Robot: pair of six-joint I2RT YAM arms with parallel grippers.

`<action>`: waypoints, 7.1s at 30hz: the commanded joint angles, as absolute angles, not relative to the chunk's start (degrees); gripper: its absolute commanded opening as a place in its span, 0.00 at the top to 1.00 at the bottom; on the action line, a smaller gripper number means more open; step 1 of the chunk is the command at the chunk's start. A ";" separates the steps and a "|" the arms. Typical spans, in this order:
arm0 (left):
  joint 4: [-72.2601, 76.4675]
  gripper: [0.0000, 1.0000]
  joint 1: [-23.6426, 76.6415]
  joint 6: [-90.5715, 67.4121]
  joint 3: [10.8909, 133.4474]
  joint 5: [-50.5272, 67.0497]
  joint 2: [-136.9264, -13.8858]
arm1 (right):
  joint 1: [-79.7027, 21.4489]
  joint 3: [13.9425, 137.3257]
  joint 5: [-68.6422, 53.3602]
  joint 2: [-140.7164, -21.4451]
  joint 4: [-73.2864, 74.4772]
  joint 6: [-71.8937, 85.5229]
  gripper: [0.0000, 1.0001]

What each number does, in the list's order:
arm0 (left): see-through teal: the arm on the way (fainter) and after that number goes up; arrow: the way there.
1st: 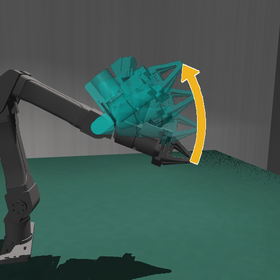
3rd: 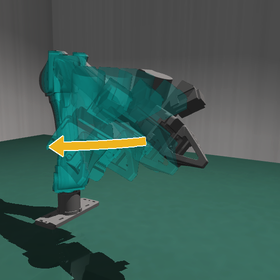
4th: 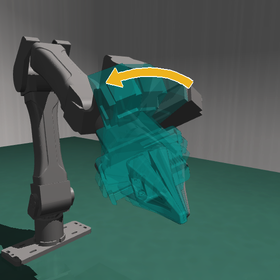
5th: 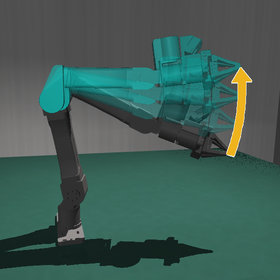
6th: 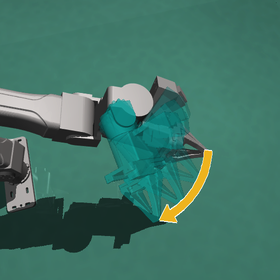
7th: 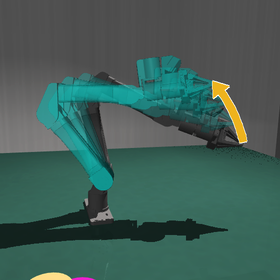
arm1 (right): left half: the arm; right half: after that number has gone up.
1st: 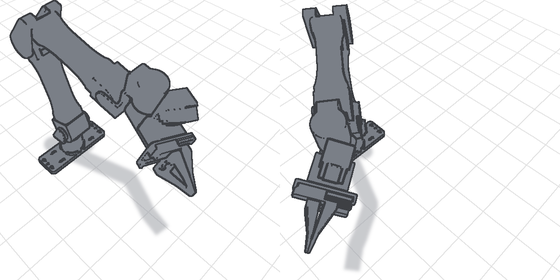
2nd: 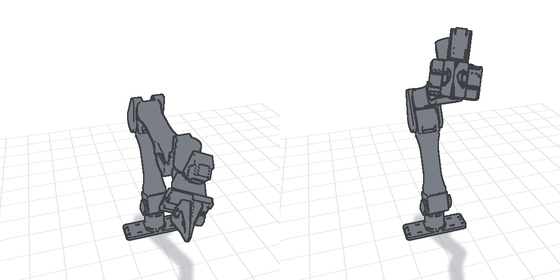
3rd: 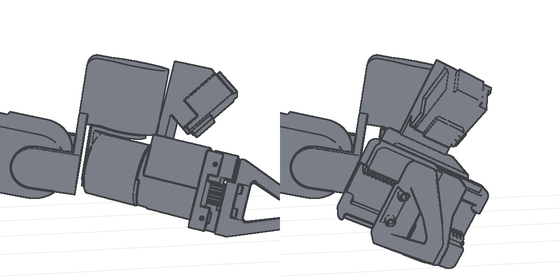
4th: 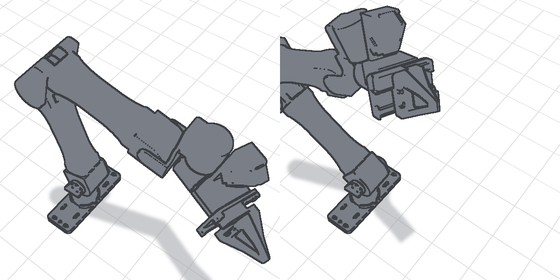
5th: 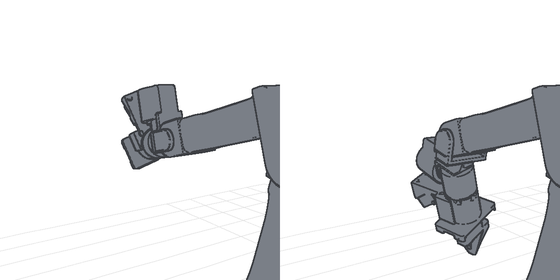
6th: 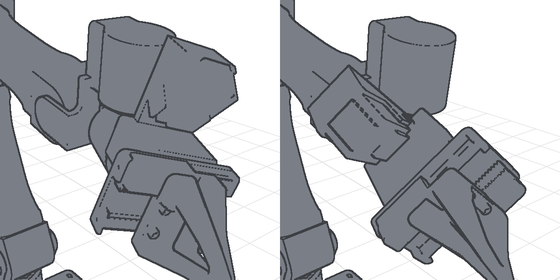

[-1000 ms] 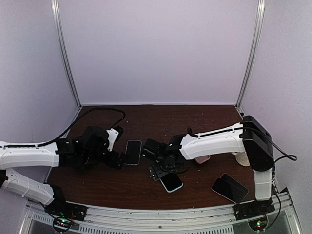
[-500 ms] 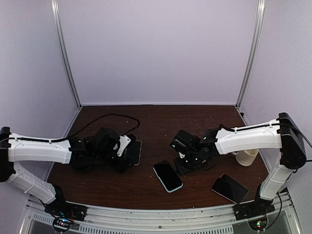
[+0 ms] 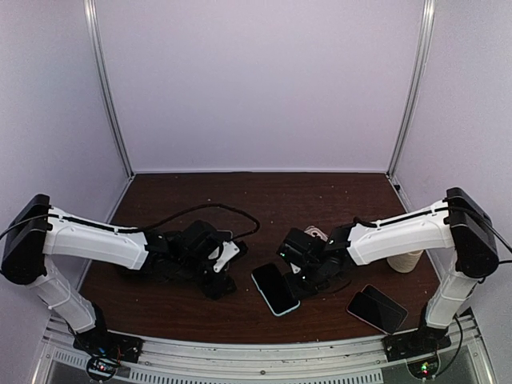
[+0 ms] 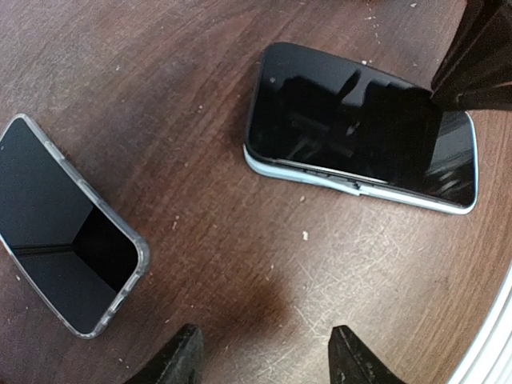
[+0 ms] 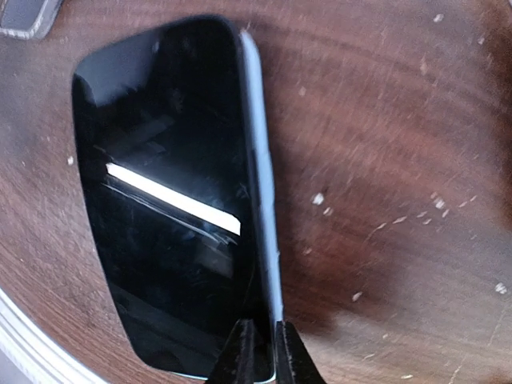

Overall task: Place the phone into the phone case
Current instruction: Pick up the phone with the phone case at the center of the board, then pass from the right arm to the left, then pass from the left arm to the right

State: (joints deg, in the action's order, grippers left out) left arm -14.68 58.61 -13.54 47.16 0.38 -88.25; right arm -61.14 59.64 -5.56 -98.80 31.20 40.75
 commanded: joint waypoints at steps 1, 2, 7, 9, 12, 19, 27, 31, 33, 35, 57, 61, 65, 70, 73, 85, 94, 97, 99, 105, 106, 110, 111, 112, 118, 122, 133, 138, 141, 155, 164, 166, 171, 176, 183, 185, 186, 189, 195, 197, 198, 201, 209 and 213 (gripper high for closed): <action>-13.56 0.42 58.92 -12.49 49.06 2.19 -88.66 | -63.85 59.15 -4.43 -102.07 35.31 42.25 0.89; -13.56 0.42 58.87 -12.50 49.04 2.16 -88.62 | -64.27 59.03 -4.08 -102.37 36.04 42.58 0.90; -13.69 0.42 58.84 -12.44 49.23 2.19 -88.55 | -66.10 58.30 -2.93 -102.94 39.52 44.01 0.93; -13.61 0.42 58.81 -12.42 49.30 2.19 -88.55 | -66.56 59.35 -1.48 -102.60 42.71 43.88 0.92; -13.62 0.42 58.86 -12.24 49.38 2.16 -88.38 | -66.87 62.84 1.52 -101.08 47.36 42.60 0.85; -14.26 0.42 58.80 -12.10 49.38 0.89 -87.10 | -67.10 72.66 4.46 -100.73 50.01 39.13 0.10; -15.71 0.42 58.83 -11.55 49.30 -1.83 -86.11 | -67.02 77.20 3.35 -106.87 46.01 37.60 0.00; -15.98 0.42 58.80 -11.32 49.55 -1.92 -86.07 | -66.37 79.73 3.03 -110.92 47.30 36.89 0.00; -16.17 0.42 58.80 -11.20 49.68 -2.06 -85.97 | -66.23 79.99 2.86 -111.50 47.01 36.76 0.01; -16.17 0.42 58.84 -11.21 49.64 -2.15 -85.99 | -66.16 79.83 2.77 -111.10 46.22 36.55 0.02; -15.98 0.42 58.58 -11.39 49.02 -4.94 -84.88 | -66.36 77.45 -4.38 -111.45 38.31 36.37 0.83; -16.03 0.42 58.43 -11.90 48.94 -5.01 -85.15 | -66.32 73.66 -6.48 -112.58 35.93 38.75 0.91; -15.93 0.42 58.35 -12.12 48.47 -5.26 -84.96 | -66.20 70.41 -6.61 -113.39 36.38 40.68 0.93; -15.91 0.42 58.20 -12.20 48.54 -5.36 -85.04 | -66.29 72.97 -5.01 -112.40 40.31 38.80 0.93; -16.03 0.42 58.19 -12.20 48.68 -5.36 -84.98 | -66.32 75.75 -2.94 -108.79 41.30 37.22 0.73; -16.03 0.41 57.93 -12.38 48.24 -5.41 -84.38 | -65.30 79.24 5.87 -108.23 48.26 38.00 0.01; -16.24 0.41 57.87 -12.51 48.25 -4.88 -84.69 | -65.07 79.83 -0.54 -113.24 46.80 37.53 0.01; -16.26 0.41 57.83 -12.56 48.34 -4.84 -84.97 | -65.05 79.27 -2.37 -114.02 46.01 37.53 0.00; -16.26 0.41 57.86 -12.52 48.34 -4.83 -85.15 | -65.07 78.82 -2.83 -114.29 45.30 37.61 0.01; -16.26 0.41 57.84 -12.41 48.41 -4.92 -85.21 | -65.05 79.15 -2.21 -116.23 46.20 37.78 0.01; -16.26 0.41 57.90 -12.44 48.40 -4.92 -85.17 | -65.04 79.18 -1.86 -116.42 46.37 37.75 0.03; -16.26 0.41 57.90 -12.48 48.36 -5.01 -85.09 | -65.04 79.18 -0.36 -116.17 46.75 37.84 0.16; -16.22 0.41 57.84 -12.46 48.35 -4.94 -84.99 | -65.12 79.11 -0.27 -115.80 46.76 37.80 0.19; -16.17 0.41 57.79 -12.53 48.34 -4.92 -84.79 | -65.13 79.06 0.75 -115.33 46.69 37.68 0.22; -15.32 0.38 56.75 -14.18 48.59 -2.80 -83.42 | -66.53 77.97 5.15 -110.91 43.38 35.56 0.37; -14.98 0.30 56.26 -15.99 48.87 -1.35 -79.98 | -68.37 75.87 10.42 -105.51 38.11 32.89 0.48; -1.55 0.03 55.69 -26.00 43.04 3.65 -60.02 | -75.89 67.09 25.48 -90.55 10.88 17.56 0.54; -3.27 0.14 55.66 -26.76 44.27 4.39 -59.05 | -78.54 65.50 27.55 -88.34 2.53 10.79 0.55; -2.16 0.26 55.69 -27.04 43.89 5.19 -58.66 | -79.15 65.39 27.86 -87.92 1.07 8.98 0.55; 5.17 0.94 55.67 -24.65 40.66 13.73 -60.13 | -79.28 63.24 26.10 -87.01 0.90 8.61 0.49; 6.47 1.00 55.80 -17.05 36.49 15.01 -63.08 | -78.02 57.62 16.50 -80.24 4.46 10.89 0.00; 7.77 1.00 55.84 -15.56 35.50 16.98 -63.97 | -76.66 55.26 10.41 -76.87 4.21 10.91 0.00; 8.55 1.00 56.52 -11.34 35.57 23.98 -64.88 | -69.99 50.35 -14.38 -71.71 0.89 10.57 0.00; 8.57 1.00 59.03 -7.41 35.45 29.40 -62.61 | -67.71 51.49 -19.68 -71.05 2.54 6.76 0.08; 7.30 1.00 60.97 -4.71 35.75 29.93 -60.60 | -67.68 54.00 -21.11 -74.79 2.30 4.49 0.32; 7.20 1.00 61.03 -4.46 36.06 30.40 -60.31 | -67.68 54.05 -22.56 -76.00 1.49 4.69 0.33; 7.11 1.00 61.11 -4.40 36.24 30.75 -60.30 | -67.68 54.17 -23.30 -76.75 1.01 4.93 0.33; 6.95 1.00 61.25 -4.31 36.60 31.18 -60.59 | -67.70 55.17 -25.59 -78.59 0.47 5.26 0.37; 6.83 1.00 61.59 -4.14 36.74 32.16 -60.63 | -67.68 55.80 -27.12 -80.11 -1.25 5.69 0.63; 6.81 1.00 61.59 -4.13 36.74 32.34 -60.73 | -67.70 56.25 -27.90 -80.60 -1.41 5.71 0.73; 6.85 1.00 61.60 -4.17 36.82 32.42 -60.79 | -67.69 56.56 -28.34 -80.82 -1.26 5.77 0.78; 7.23 1.00 61.63 -4.66 37.04 32.68 -61.18 | -67.68 57.55 -29.52 -81.66 -0.48 5.67 0.86; 10.49 0.82 61.66 -6.70 35.55 30.99 -59.13 | -67.71 58.51 -29.47 -80.45 -0.42 5.22 1.00; 10.59 0.73 61.62 -6.98 34.85 29.78 -58.36 | -67.68 58.54 -28.90 -78.46 -0.41 5.19 1.00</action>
State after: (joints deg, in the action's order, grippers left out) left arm 3.20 61.25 -6.94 34.13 30.39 -60.20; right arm -67.83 56.12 -29.45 -81.21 3.11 4.47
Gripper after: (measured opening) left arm 0.264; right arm 0.188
